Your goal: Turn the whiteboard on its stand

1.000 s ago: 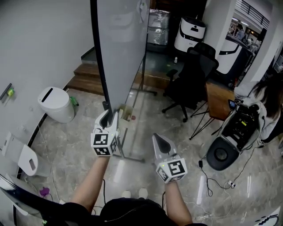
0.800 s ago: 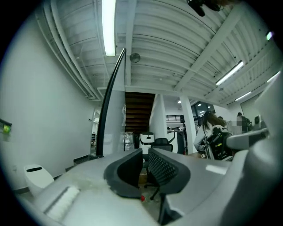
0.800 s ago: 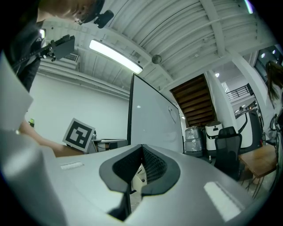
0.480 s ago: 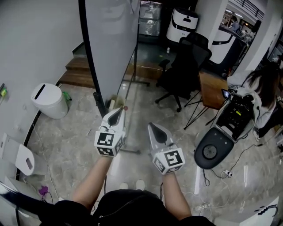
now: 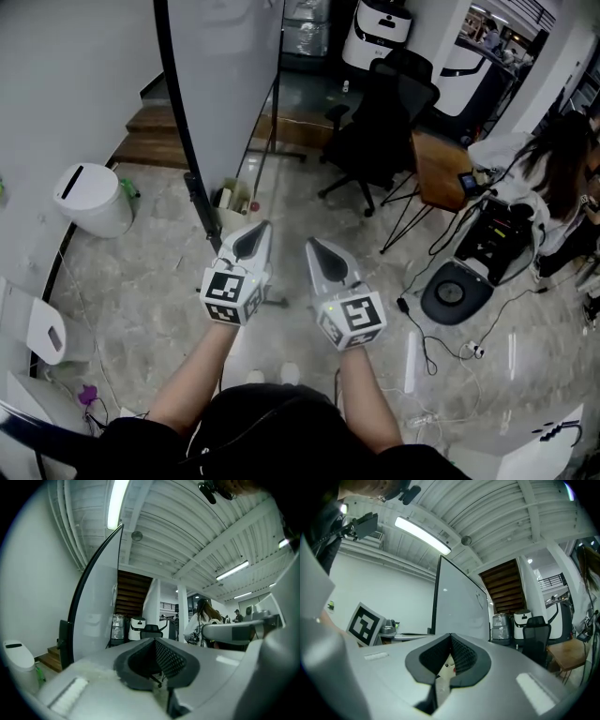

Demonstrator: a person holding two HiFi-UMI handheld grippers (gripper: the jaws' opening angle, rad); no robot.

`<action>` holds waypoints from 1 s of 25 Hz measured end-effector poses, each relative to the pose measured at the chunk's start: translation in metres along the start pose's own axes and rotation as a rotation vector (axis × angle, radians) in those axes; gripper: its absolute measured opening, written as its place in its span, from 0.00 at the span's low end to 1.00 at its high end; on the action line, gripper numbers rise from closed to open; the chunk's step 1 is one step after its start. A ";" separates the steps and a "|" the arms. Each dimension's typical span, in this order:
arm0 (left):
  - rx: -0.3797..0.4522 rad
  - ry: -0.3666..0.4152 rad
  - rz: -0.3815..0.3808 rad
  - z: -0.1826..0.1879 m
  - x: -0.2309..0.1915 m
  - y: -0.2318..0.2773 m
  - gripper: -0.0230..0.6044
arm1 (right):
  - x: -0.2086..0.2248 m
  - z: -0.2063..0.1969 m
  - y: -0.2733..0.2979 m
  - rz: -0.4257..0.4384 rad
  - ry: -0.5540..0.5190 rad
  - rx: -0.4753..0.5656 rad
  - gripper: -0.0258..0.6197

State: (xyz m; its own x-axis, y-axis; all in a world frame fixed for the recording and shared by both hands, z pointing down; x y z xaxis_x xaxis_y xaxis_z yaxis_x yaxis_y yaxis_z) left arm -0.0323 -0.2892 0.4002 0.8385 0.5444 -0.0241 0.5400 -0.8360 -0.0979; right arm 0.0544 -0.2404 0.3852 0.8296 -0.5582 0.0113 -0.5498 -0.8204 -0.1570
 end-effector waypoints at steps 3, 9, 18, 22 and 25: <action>-0.007 -0.017 -0.003 -0.009 0.003 -0.002 0.04 | 0.000 -0.005 -0.002 0.001 -0.002 -0.012 0.05; -0.026 -0.009 -0.002 -0.013 0.003 -0.010 0.04 | -0.006 -0.007 -0.001 0.005 0.004 -0.021 0.05; -0.022 -0.009 0.017 -0.011 -0.008 -0.016 0.04 | -0.011 -0.006 0.005 0.012 -0.007 -0.017 0.05; -0.019 -0.013 0.017 -0.006 -0.012 -0.016 0.04 | -0.016 -0.007 0.011 0.020 -0.008 -0.020 0.05; -0.019 -0.017 0.023 -0.006 -0.018 -0.020 0.04 | -0.022 -0.009 0.014 0.026 -0.010 -0.021 0.05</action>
State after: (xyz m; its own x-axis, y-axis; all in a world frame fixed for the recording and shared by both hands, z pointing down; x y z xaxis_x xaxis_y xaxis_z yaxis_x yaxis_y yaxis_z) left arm -0.0579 -0.2828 0.4090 0.8495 0.5258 -0.0428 0.5219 -0.8494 -0.0780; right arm 0.0279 -0.2412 0.3920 0.8157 -0.5784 -0.0023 -0.5733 -0.8080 -0.1361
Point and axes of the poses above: the fingertips, and each gripper's own axes: y forward along the fingers, x to its right, z out of its top, the point moved 1 cm from there along -y, backward along the fingers, and after that the axes turned 4 degrees about x, right-handed, at the moved point
